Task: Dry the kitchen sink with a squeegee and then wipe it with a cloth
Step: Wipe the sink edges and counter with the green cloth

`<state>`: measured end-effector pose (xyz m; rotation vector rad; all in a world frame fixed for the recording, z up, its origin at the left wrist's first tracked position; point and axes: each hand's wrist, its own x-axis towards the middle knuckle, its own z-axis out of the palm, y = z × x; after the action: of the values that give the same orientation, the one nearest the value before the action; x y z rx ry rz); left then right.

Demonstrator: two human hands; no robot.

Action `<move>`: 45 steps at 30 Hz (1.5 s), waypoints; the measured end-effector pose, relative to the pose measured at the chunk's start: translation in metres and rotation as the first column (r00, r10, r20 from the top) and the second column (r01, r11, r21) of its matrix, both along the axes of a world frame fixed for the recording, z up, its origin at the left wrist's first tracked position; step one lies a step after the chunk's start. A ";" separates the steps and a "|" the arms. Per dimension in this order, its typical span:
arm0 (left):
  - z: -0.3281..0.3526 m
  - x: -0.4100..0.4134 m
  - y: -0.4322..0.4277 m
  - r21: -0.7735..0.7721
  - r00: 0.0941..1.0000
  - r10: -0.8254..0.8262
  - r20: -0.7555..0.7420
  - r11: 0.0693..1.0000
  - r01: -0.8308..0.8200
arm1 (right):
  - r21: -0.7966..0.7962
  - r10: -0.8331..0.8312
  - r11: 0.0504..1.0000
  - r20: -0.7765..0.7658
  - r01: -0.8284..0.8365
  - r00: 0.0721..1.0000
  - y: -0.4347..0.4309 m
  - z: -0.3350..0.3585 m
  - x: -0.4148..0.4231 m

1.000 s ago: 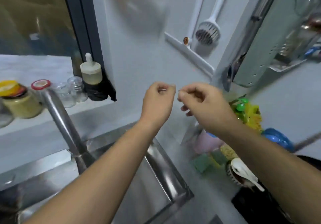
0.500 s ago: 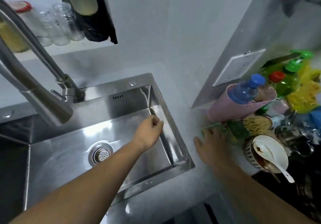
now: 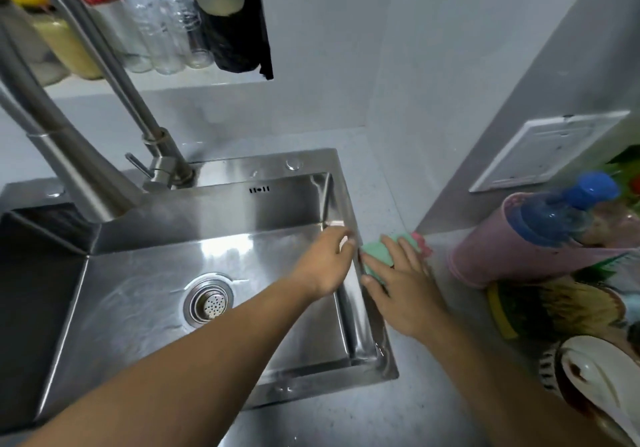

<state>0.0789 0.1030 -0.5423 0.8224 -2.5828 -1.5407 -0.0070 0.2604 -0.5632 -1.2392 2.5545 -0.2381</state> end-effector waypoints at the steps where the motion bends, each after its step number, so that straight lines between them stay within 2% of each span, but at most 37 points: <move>1: -0.001 0.001 0.007 0.005 1.000 0.009 -0.003 1.000 -0.009 | 0.020 0.020 1.000 -0.019 -0.020 1.000 -0.003 -0.003 -0.005; 3: -0.004 0.009 0.022 -0.020 0.998 0.057 -0.029 0.998 -0.057 | 0.043 0.064 0.997 -0.107 -0.060 0.992 -0.003 -0.005 -0.013; 6: -0.013 0.036 0.046 -0.161 0.991 0.132 -0.033 0.978 -0.136 | 0.076 0.113 0.992 -0.152 -0.102 0.982 0.007 -0.009 -0.022; 9: -0.022 0.068 0.064 -0.317 0.992 0.111 0.065 0.945 -0.085 | 0.110 0.141 0.986 -0.146 -0.126 0.979 0.007 -0.017 -0.018; 12: -0.028 0.089 0.072 -0.394 0.987 0.114 0.111 0.917 -0.061 | 0.104 0.130 0.988 -0.120 -0.118 0.984 0.005 -0.021 -0.010; 22: -0.042 0.099 0.078 -0.277 0.955 0.238 0.178 0.943 -0.184 | 0.146 0.122 0.984 -0.105 -0.106 0.987 -0.008 -0.011 0.003; 29: -0.060 0.098 0.076 -0.317 0.955 0.274 0.116 0.921 -0.226 | 0.136 0.038 0.991 -0.132 -0.020 0.990 -0.138 -0.018 -0.081; 32: -0.064 0.096 0.074 -0.306 0.954 0.281 0.106 0.922 -0.237 | 0.154 0.054 0.987 -0.137 -0.033 0.989 -0.159 -0.017 -0.102; 34: -0.063 0.097 0.075 -0.296 0.954 0.278 0.116 0.926 -0.234 | 0.135 0.078 0.989 -0.128 -0.061 0.989 -0.139 -0.014 -0.091; 39: -0.053 0.096 0.078 -0.277 0.954 0.264 0.143 0.936 -0.217 | -0.013 0.077 0.997 -0.031 -0.077 0.997 -0.024 -0.007 -0.018; 42: -0.051 0.095 0.077 -0.292 0.956 0.251 0.150 0.935 -0.199 | 0.017 0.110 0.994 -0.071 -0.110 0.991 0.012 -0.006 0.009; 45: -0.052 0.095 0.076 -0.305 0.953 0.250 0.168 0.933 -0.191 | 0.062 0.156 0.987 -0.173 -0.147 0.973 0.004 -0.008 -0.003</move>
<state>0.1738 0.1788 -0.5940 1.2417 -2.6446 -1.0396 -0.0101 0.2645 -0.5715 -1.4889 2.5769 -0.0327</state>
